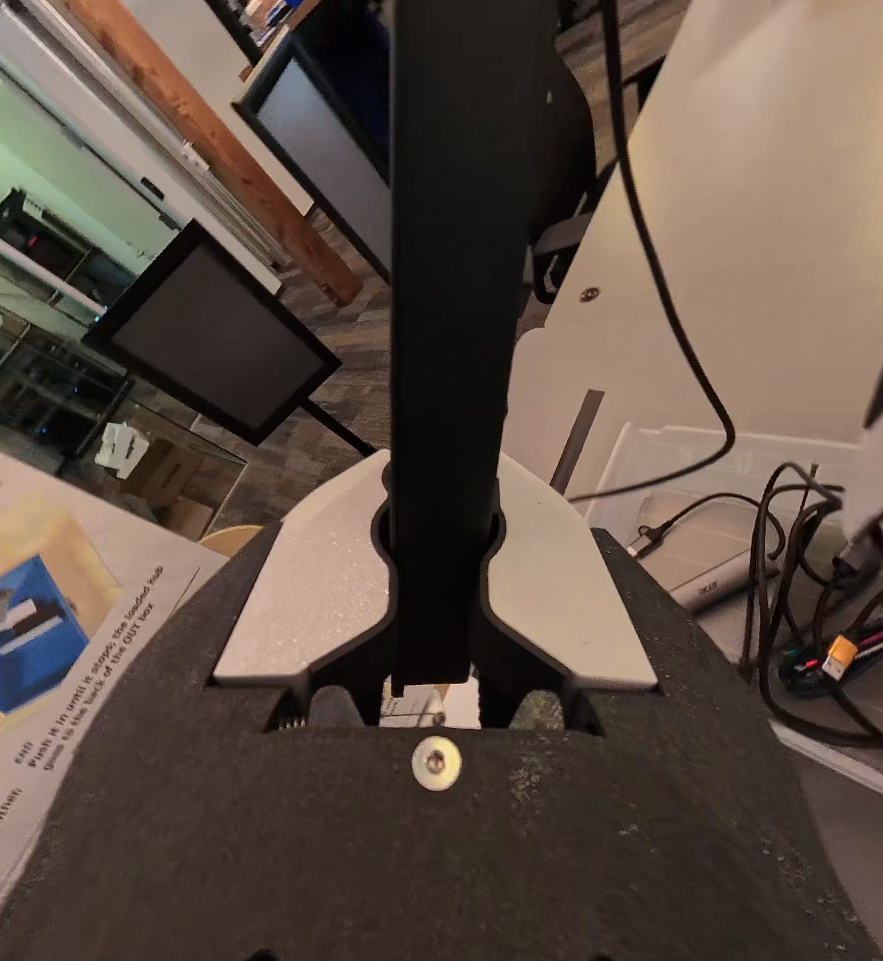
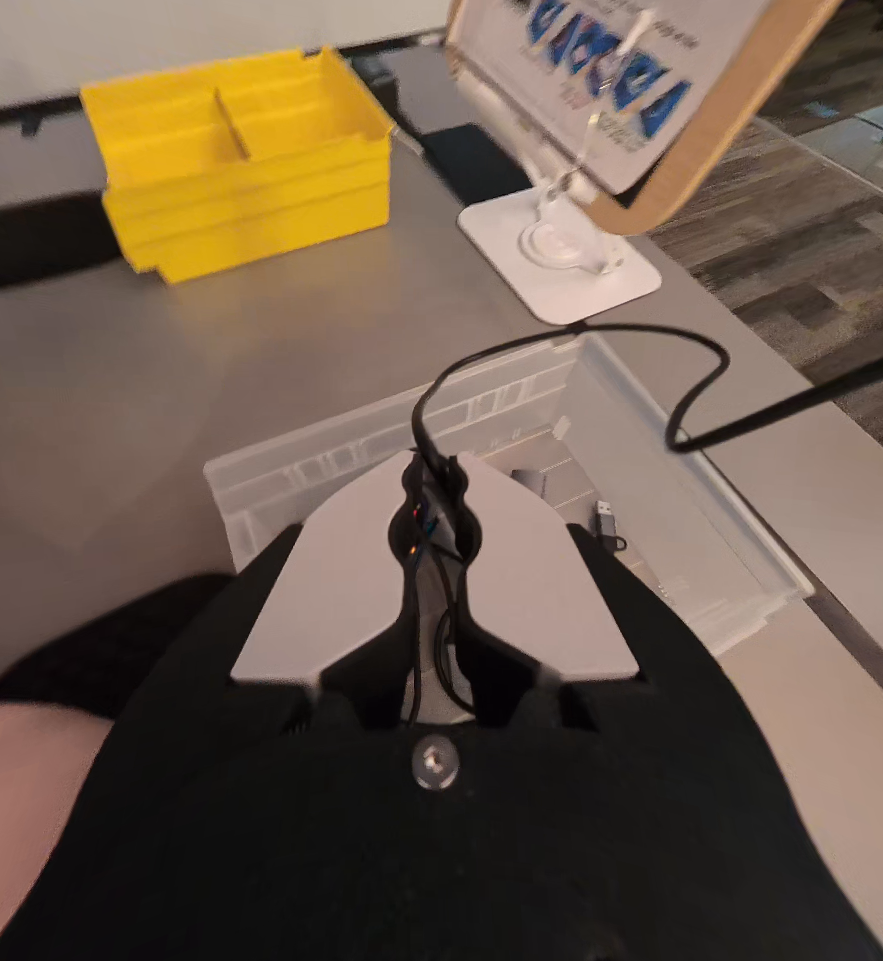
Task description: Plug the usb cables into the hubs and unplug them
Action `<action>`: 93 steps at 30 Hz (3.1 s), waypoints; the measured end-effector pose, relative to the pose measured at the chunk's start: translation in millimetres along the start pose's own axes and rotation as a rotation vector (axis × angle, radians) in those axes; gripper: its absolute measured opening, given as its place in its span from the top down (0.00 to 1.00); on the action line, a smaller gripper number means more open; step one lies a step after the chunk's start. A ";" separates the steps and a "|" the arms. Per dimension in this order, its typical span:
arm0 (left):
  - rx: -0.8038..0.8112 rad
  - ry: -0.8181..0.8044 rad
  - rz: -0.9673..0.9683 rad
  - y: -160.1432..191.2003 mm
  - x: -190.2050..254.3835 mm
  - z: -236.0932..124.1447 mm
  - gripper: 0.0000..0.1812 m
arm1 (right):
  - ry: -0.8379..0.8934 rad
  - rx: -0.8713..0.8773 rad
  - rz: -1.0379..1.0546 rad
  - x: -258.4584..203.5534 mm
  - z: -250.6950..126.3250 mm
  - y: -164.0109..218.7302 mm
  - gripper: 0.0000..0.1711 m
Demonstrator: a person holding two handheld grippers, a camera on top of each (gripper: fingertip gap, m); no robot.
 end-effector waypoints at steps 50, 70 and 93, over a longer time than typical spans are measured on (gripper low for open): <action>-0.419 0.242 0.201 169.2 54.9 33.0 0.78 | 0.217 -0.204 -0.060 50.6 26.4 48.1 0.85; 0.037 0.089 -0.162 192.3 59.4 -178.3 0.83 | 0.466 -0.156 0.351 50.0 -61.9 63.7 0.69; 0.094 0.211 -0.266 196.3 50.1 -210.6 0.86 | 0.541 -0.415 0.432 37.6 -77.1 153.4 0.97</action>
Point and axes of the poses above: each gripper's, where its closed fingertips meet, z out along the fingers, y out of its underside, x = y × z across the jaws, the point moved 3 cm from there along -z, back along the fingers, and after that the axes turned 12 degrees about -z, right-handed, at the moved point
